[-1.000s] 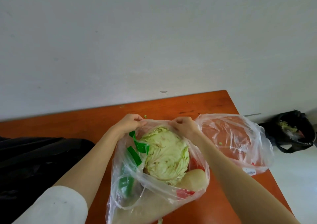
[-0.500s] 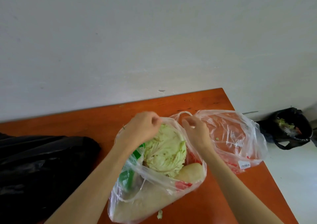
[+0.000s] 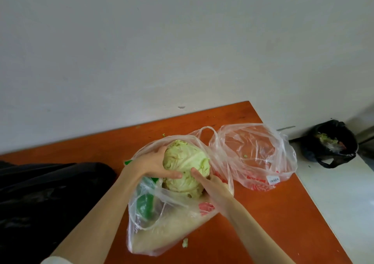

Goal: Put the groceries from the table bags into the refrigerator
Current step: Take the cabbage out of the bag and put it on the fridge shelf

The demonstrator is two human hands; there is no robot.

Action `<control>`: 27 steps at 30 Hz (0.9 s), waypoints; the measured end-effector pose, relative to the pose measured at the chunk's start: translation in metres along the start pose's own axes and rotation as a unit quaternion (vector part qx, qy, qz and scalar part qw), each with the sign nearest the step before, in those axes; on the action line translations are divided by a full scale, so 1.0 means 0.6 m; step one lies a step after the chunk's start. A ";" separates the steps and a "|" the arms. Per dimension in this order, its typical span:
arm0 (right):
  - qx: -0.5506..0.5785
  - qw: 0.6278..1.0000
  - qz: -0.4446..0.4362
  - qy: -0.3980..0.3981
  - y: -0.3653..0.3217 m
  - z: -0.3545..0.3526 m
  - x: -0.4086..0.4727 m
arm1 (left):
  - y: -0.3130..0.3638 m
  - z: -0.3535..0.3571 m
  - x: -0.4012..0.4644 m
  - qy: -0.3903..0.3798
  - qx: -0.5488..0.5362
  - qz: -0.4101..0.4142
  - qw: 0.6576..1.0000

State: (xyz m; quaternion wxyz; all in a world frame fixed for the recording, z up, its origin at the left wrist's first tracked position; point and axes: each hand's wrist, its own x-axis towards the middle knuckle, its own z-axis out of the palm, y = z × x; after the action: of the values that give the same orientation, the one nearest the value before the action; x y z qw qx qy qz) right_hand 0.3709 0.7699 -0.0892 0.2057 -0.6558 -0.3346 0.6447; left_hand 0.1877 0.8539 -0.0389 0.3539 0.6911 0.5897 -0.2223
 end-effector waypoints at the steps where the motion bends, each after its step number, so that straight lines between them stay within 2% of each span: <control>1: 0.038 0.999 -0.001 -0.015 0.005 0.002 0.006 | -0.001 0.001 0.001 -0.010 0.001 0.001 1.000; 4: 0.140 0.990 0.002 -0.022 0.005 0.011 0.014 | 0.001 0.000 0.005 0.006 0.006 0.017 1.000; 8: 0.194 0.981 -0.015 0.020 -0.011 0.021 0.020 | -0.008 0.001 0.005 0.085 -0.020 0.061 0.994; 11: 0.233 0.972 -0.027 0.022 -0.028 0.020 0.017 | 0.001 0.008 -0.005 0.120 -0.038 0.071 0.989; 16: 0.215 0.976 -0.009 0.035 -0.036 0.008 0.005 | 0.018 0.009 -0.026 0.166 -0.093 0.081 0.978; 23: 0.198 0.974 -0.099 0.041 -0.047 -0.016 -0.051 | 0.052 0.009 -0.075 0.251 -0.086 0.058 0.962; 27: 0.201 0.972 -0.112 0.037 -0.038 -0.019 -0.091 | 0.065 0.031 -0.115 0.283 -0.100 0.040 0.953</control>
State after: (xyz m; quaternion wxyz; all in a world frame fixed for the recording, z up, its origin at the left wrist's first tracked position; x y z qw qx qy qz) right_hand 0.3812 0.7492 -0.0334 0.4168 -0.5829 -0.2612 0.6467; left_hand 0.2133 0.7924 0.0076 0.2485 0.7099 0.6565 0.0572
